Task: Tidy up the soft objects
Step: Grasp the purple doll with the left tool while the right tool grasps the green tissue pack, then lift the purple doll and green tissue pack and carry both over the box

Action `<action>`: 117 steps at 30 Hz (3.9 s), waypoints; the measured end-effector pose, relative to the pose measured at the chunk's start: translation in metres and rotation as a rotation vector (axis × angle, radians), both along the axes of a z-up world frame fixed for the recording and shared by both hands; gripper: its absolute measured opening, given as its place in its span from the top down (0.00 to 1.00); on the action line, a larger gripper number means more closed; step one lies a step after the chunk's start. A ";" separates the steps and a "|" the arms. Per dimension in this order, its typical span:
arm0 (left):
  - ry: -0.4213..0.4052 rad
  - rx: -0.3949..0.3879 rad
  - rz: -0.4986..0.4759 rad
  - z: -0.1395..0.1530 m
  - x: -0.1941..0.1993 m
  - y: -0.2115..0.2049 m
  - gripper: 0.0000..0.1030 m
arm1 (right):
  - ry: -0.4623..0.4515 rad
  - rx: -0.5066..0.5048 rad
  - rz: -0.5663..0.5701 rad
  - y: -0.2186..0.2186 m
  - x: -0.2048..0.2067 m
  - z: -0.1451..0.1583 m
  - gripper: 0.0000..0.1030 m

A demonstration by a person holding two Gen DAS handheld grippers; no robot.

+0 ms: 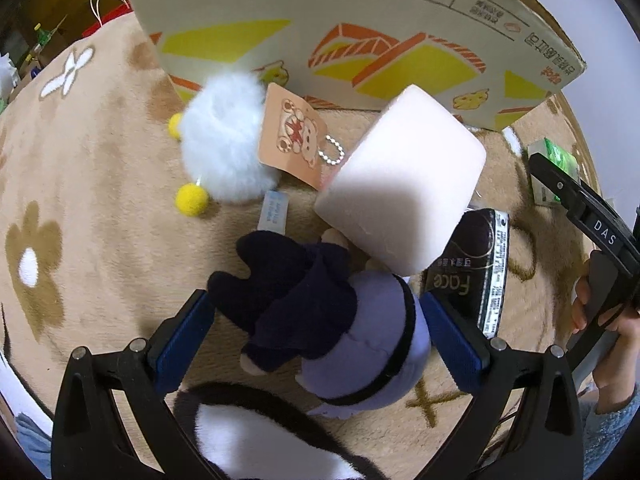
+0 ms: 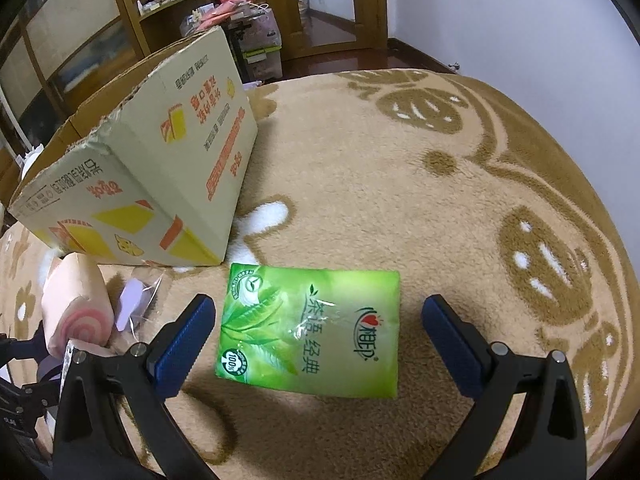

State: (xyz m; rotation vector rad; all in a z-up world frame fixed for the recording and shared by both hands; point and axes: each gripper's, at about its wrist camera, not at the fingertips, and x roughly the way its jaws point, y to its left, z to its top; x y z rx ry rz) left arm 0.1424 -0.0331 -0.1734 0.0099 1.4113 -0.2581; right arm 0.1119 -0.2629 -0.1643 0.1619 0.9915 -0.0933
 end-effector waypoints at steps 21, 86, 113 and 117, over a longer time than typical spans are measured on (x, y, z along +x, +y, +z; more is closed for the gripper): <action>-0.055 0.006 -0.060 -0.008 -0.017 -0.042 0.23 | 0.031 -0.059 0.008 0.005 -0.003 -0.002 0.02; -0.851 -0.009 -0.055 0.162 -0.079 -0.005 0.36 | -0.476 -0.156 0.182 0.072 -0.082 0.153 0.22; -0.885 -0.028 0.003 0.170 0.014 0.009 0.35 | -0.533 -0.148 0.291 0.093 -0.004 0.169 0.22; -0.862 -0.028 0.005 0.160 0.023 0.009 0.35 | -0.507 -0.146 0.319 0.104 0.007 0.153 0.22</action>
